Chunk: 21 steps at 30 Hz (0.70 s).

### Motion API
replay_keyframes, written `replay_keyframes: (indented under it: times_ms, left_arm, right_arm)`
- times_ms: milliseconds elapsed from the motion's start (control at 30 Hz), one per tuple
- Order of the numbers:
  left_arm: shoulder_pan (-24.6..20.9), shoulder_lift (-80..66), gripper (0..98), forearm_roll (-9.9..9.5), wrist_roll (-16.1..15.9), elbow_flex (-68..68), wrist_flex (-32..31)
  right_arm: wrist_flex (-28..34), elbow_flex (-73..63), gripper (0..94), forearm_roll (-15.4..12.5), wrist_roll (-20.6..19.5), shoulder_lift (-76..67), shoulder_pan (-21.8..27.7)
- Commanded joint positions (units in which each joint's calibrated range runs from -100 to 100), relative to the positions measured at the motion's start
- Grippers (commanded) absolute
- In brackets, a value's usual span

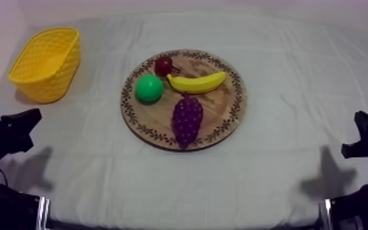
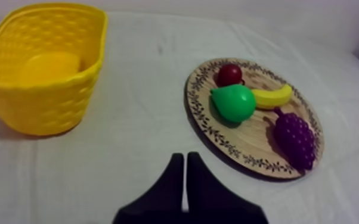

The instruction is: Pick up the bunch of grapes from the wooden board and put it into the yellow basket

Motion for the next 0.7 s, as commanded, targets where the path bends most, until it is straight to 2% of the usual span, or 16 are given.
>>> replay_keyframes:
  times_ms: [0, 133, 367, 500, 667]
  left_arm:
    - [0.8, 7.4, 0.0, 0.55, -1.2, -6.0, 2.5]
    - [2.2, 16.8, 0.0, 1.71, -2.4, -17.0, 9.3]
    - [3.7, 32.7, 0.0, 5.76, -4.3, -37.8, 24.8]
    - [4.6, 40.8, 0.0, 7.29, -2.5, -47.1, 32.2]
    - [6.9, 50.4, 0.0, 7.06, 1.3, -55.7, 39.0]
  right_arm:
    - [0.0, 0.0, 0.3, 0.0, 0.0, 0.0, 0.0]
    - [0.0, 0.0, 0.3, 0.0, 0.0, 0.0, 0.0]
    - [0.0, 0.0, 0.3, 0.0, 0.0, 0.0, 0.0]
    - [0.0, 0.0, 0.3, 0.0, 0.0, 0.0, 0.0]
    - [0.0, 0.0, 0.3, 0.0, 0.0, 0.0, 0.0]
